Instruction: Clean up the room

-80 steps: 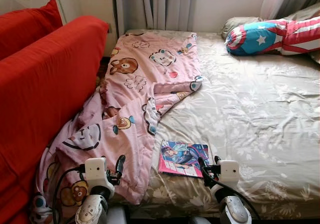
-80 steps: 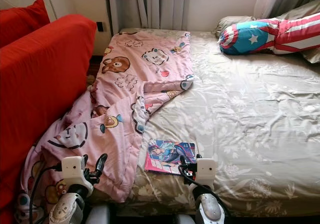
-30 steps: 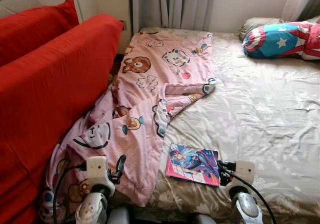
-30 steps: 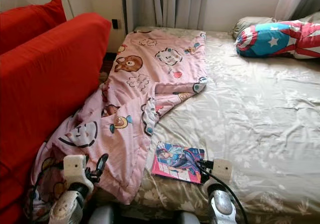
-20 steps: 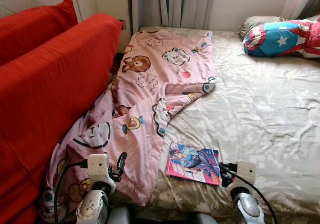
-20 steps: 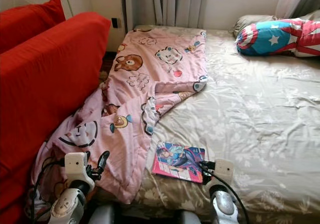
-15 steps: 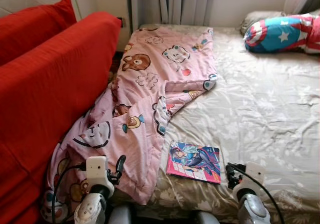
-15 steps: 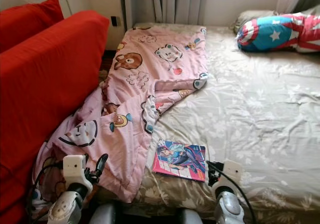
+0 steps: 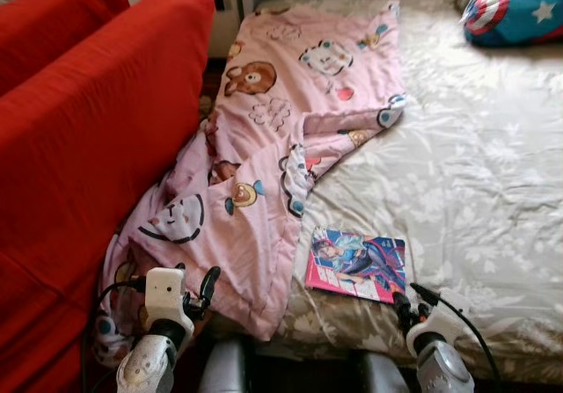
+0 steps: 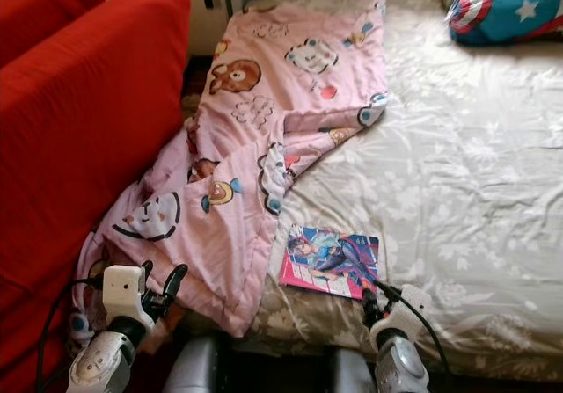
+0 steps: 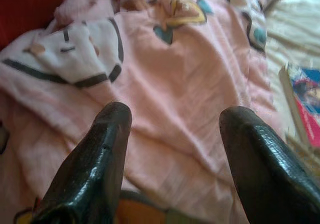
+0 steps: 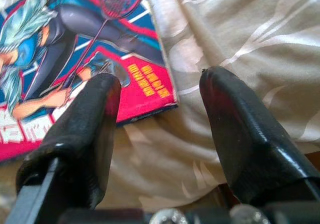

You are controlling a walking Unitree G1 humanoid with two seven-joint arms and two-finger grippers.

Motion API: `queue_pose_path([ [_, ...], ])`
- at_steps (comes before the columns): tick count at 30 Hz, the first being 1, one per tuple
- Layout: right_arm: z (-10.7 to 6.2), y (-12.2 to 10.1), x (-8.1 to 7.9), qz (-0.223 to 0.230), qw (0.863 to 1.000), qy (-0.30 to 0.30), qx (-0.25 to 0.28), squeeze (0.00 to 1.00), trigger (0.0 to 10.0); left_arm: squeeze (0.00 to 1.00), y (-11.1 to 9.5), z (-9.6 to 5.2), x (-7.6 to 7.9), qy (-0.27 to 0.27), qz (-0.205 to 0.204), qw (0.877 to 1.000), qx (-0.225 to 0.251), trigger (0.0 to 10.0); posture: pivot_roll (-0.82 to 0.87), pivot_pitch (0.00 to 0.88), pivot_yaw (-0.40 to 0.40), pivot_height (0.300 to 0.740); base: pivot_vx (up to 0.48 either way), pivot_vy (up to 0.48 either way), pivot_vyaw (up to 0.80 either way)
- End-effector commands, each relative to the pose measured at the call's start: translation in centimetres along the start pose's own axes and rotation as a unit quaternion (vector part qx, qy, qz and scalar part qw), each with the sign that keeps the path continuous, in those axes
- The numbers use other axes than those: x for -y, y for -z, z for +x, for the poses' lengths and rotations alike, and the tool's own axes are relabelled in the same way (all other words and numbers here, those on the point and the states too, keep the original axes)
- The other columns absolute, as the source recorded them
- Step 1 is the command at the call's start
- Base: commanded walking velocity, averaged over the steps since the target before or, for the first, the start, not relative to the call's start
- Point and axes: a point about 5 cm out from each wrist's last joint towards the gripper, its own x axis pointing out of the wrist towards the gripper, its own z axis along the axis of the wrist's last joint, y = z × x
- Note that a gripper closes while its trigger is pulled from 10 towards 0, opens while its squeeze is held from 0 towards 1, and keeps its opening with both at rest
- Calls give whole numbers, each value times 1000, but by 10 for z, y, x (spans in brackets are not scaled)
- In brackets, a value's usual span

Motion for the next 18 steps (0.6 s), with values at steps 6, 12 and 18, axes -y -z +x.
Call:
queue_pose_path([
  [6,3,-16,1,25,999,-13,43,0,10000,0,2,-18,-10,-8,18,1000,-23,10000,174,323,84,640,0,0,0],
  [12,5,-21,3,36,998,-16,42,0,10000,0,-1,-25,-12,-11,22,999,-30,10000,190,336,91,640,0,0,0],
  [18,8,-23,-6,56,996,-44,44,753,10000,0,-3,-29,-10,-5,26,999,-31,10000,194,346,95,640,0,0,0],
])
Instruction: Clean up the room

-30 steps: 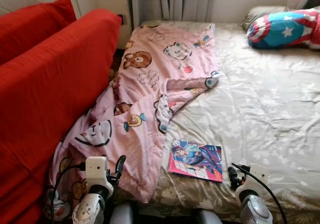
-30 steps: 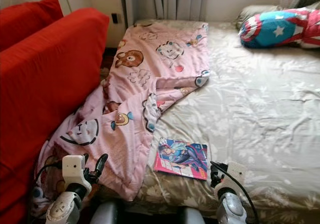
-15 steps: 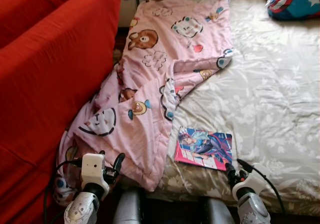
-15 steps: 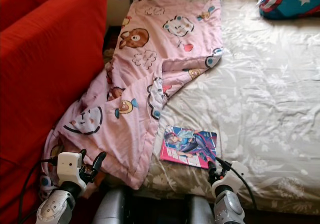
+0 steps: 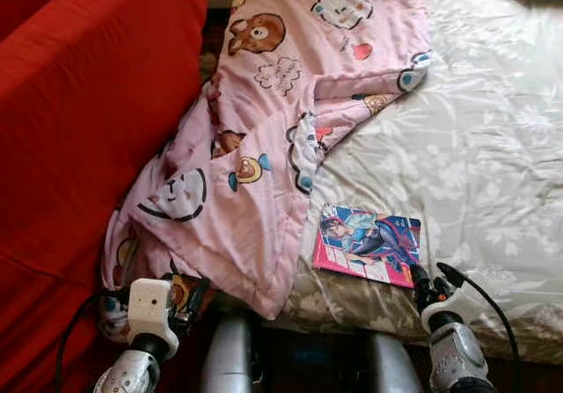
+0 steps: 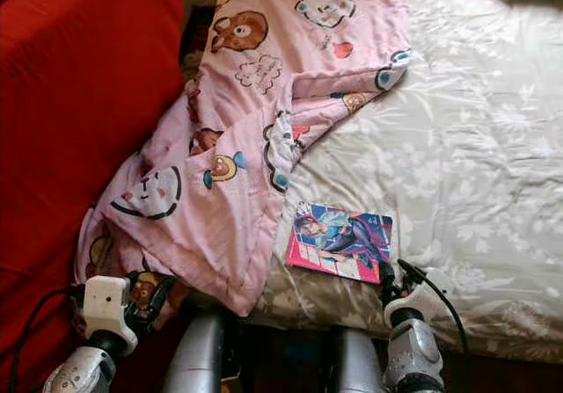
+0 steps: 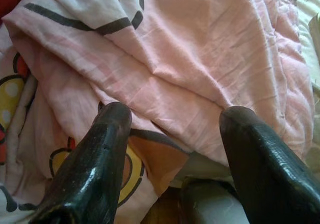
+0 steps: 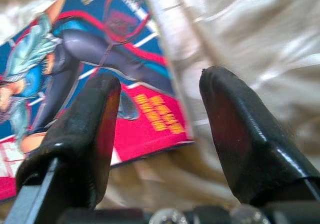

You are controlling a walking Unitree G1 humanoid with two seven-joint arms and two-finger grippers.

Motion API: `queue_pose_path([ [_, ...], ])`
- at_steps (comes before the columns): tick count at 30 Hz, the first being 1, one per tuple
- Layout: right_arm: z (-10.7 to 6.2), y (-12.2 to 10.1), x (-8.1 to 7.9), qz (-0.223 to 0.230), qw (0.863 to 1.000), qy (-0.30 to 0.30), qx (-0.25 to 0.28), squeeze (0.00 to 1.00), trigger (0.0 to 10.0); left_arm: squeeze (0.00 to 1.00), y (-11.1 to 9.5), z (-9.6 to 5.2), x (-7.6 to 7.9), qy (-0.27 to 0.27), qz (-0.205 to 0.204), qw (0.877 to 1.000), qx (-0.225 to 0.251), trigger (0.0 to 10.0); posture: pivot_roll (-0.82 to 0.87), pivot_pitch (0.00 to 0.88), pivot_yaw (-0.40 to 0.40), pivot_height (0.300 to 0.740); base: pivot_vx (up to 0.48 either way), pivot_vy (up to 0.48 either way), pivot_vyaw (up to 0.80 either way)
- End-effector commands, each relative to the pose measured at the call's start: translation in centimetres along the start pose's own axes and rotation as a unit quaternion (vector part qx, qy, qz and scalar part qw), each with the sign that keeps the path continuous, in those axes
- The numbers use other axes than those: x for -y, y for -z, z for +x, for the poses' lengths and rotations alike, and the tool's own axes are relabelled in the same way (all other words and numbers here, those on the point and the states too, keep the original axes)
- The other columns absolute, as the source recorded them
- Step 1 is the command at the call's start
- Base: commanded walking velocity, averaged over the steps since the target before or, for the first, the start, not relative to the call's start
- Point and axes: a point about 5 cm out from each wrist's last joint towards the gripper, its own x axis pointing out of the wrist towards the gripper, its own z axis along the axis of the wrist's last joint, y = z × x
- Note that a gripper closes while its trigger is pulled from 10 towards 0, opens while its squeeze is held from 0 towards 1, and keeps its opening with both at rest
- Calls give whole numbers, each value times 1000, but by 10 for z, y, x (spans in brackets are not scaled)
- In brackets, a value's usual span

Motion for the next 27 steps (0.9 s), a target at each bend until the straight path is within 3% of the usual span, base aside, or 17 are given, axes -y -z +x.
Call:
queue_pose_path([
  [1,-4,10,3,11,1000,5,-14,753,10000,0,4,-6,-2,3,10,1000,-16,10000,194,346,95,640,0,0,0],
  [2,-4,10,2,10,1000,6,-13,1000,10000,0,3,-7,-1,4,11,1000,-17,10000,199,346,97,640,0,0,0],
  [7,-3,10,-1,15,1000,2,-12,1000,10000,0,2,-9,-2,4,13,1000,-19,10000,200,347,97,640,0,0,0],
  [8,-3,10,-2,11,1000,0,-14,0,10000,0,2,-9,-2,4,14,1000,-19,10000,204,349,101,640,0,0,0],
  [18,-3,12,-3,37,999,-9,-16,0,10000,0,-2,-14,-1,6,23,999,-21,10000,222,364,109,640,0,0,0],
  [20,-2,12,-7,73,997,-21,-11,0,10000,0,-4,-16,-1,7,28,999,-21,10000,230,371,115,640,0,0,0],
  [27,-1,6,-4,109,994,-9,12,0,10000,0,-6,-20,-2,8,34,999,-22,10000,240,377,120,640,0,0,0],
])
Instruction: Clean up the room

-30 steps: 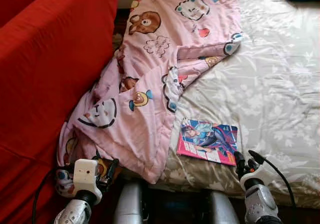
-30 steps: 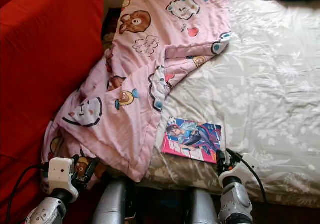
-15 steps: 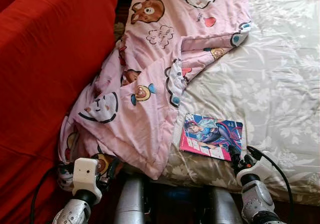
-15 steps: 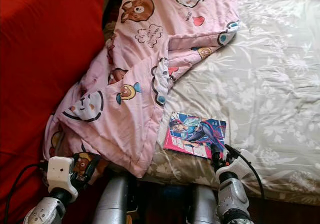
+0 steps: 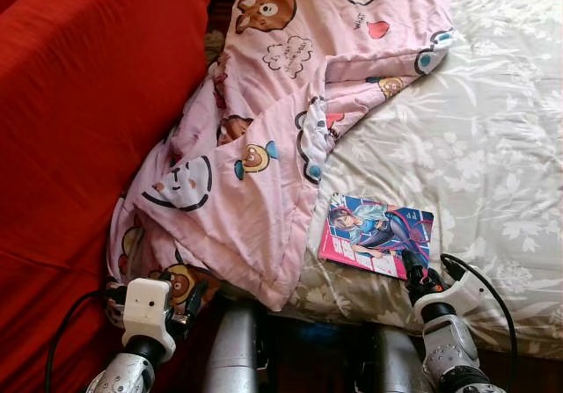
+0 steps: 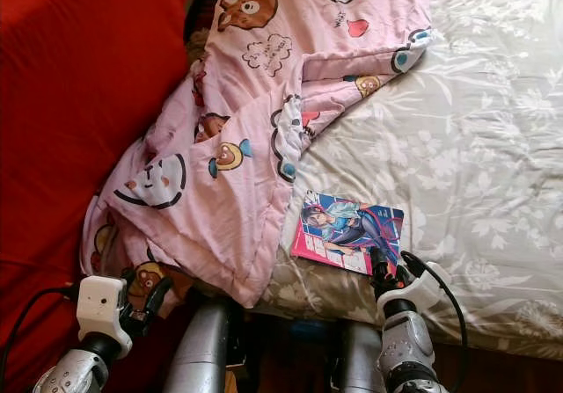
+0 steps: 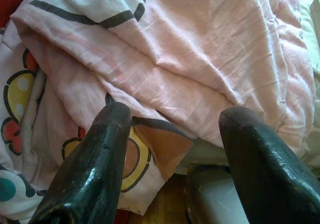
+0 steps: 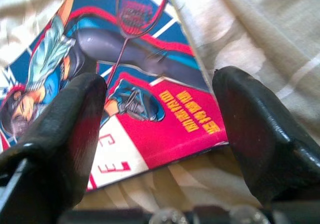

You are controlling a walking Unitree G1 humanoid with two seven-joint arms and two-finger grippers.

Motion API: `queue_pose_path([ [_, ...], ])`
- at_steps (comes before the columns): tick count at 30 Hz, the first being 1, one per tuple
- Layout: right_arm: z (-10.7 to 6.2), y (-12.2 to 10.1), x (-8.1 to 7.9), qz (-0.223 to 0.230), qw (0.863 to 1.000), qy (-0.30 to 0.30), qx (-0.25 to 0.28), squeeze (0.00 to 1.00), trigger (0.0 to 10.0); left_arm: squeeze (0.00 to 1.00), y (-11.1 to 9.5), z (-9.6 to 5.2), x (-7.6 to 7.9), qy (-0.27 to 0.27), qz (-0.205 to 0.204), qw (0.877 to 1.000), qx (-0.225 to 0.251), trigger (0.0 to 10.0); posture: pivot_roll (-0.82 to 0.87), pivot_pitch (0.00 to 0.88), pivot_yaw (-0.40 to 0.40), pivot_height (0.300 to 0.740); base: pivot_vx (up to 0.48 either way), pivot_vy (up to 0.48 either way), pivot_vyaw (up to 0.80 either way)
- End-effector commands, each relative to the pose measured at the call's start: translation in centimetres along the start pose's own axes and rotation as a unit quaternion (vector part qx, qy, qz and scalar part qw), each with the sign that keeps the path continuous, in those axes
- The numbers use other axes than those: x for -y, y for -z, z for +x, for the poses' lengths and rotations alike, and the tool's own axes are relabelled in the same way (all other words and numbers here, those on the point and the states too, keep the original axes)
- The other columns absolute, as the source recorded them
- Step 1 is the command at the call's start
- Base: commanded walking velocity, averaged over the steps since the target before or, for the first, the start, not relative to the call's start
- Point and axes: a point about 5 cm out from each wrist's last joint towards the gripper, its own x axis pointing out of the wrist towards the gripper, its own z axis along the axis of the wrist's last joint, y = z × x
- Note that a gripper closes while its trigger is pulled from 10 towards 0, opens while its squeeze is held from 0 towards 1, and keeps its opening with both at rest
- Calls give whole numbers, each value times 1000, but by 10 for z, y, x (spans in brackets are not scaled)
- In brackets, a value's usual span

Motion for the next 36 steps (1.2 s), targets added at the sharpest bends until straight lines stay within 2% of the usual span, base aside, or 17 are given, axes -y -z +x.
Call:
queue_pose_path([
  [1,-7,10,8,22,1000,16,-12,0,10000,0,7,-8,-4,-4,14,1000,-25,10000,240,377,120,640,0,0,0],
  [2,-7,9,9,35,999,18,-9,0,10000,0,6,-9,-4,-3,16,1000,-25,10000,240,377,120,640,0,0,0],
  [8,-10,13,10,37,999,14,-13,0,10000,0,4,-9,-3,5,28,999,-22,10000,243,383,126,640,0,0,0],
  [16,-19,27,19,107,993,24,-36,0,10000,0,3,-11,0,14,37,999,-25,10000,245,385,132,640,0,0,0],
  [19,-23,32,23,111,992,37,-51,0,10000,0,3,-12,1,17,43,999,-23,10000,252,387,131,640,0,0,0],
  [24,-28,36,31,173,982,66,-45,0,10000,0,1,-15,4,18,48,998,-20,10000,259,401,125,640,0,0,0],
  [28,-20,33,19,234,971,40,-35,0,10000,0,1,-19,6,17,49,998,-21,10000,279,417,124,640,0,0,0],
  [33,-16,37,9,246,968,25,-48,0,10000,0,0,-22,5,13,52,998,-23,10000,285,425,122,640,0,0,0],
  [36,-12,42,-6,249,966,-7,-66,0,10000,0,2,-25,3,10,53,998,-26,10000,281,434,119,640,0,0,0],
])
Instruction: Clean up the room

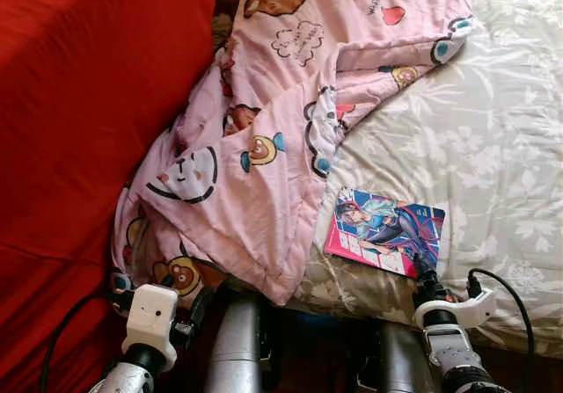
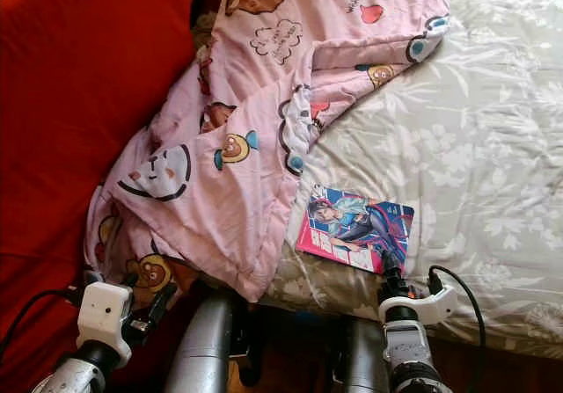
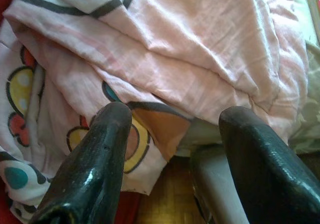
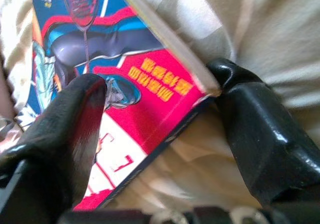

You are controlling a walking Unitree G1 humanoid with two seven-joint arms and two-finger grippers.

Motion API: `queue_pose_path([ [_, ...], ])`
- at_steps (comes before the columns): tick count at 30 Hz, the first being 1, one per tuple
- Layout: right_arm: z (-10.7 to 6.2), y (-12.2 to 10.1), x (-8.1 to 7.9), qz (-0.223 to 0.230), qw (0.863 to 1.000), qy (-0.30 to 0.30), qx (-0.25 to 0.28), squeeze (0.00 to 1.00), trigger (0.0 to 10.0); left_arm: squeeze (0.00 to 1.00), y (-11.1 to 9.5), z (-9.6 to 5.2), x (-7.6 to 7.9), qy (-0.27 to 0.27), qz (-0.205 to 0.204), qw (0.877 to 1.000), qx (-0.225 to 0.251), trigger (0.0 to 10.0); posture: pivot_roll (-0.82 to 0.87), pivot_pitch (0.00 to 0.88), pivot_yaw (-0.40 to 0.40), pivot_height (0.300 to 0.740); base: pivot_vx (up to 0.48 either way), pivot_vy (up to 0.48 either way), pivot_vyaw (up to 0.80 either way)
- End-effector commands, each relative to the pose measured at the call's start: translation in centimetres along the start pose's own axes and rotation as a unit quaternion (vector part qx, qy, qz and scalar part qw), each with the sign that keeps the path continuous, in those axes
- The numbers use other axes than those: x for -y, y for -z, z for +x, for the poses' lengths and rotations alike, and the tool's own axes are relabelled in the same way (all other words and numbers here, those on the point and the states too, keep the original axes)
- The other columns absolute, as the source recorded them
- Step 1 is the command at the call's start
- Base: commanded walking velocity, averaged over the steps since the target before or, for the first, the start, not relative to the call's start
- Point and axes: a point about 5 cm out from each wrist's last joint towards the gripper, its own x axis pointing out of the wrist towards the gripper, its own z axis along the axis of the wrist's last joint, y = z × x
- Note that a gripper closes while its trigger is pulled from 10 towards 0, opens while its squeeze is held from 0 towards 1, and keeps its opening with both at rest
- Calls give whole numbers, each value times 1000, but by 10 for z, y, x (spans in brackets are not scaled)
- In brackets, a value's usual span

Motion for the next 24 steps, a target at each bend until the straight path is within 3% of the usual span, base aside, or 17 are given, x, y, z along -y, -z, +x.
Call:
queue_pose_path([
  [1,-6,31,3,20,998,8,-58,0,10000,0,7,-9,-4,-8,5,1000,-22,10000,284,439,118,640,0,0,0],
  [8,1,31,-8,26,998,-11,-55,0,10000,0,6,-8,-3,-11,5,1000,-23,10000,283,447,118,640,0,0,0],
  [9,2,30,-10,21,998,-19,-57,0,3804,0,7,-8,-3,-11,5,1000,-23,10000,276,446,115,640,0,0,0],
  [10,3,28,-12,21,998,-27,-55,0,0,0,7,-7,-3,-11,5,1000,-23,10000,276,446,115,640,0,0,0],
  [24,2,12,-8,30,999,-33,-18,0,0,0,12,8,0,-12,1,1000,-19,10000,249,397,100,640,0,0,0],
])
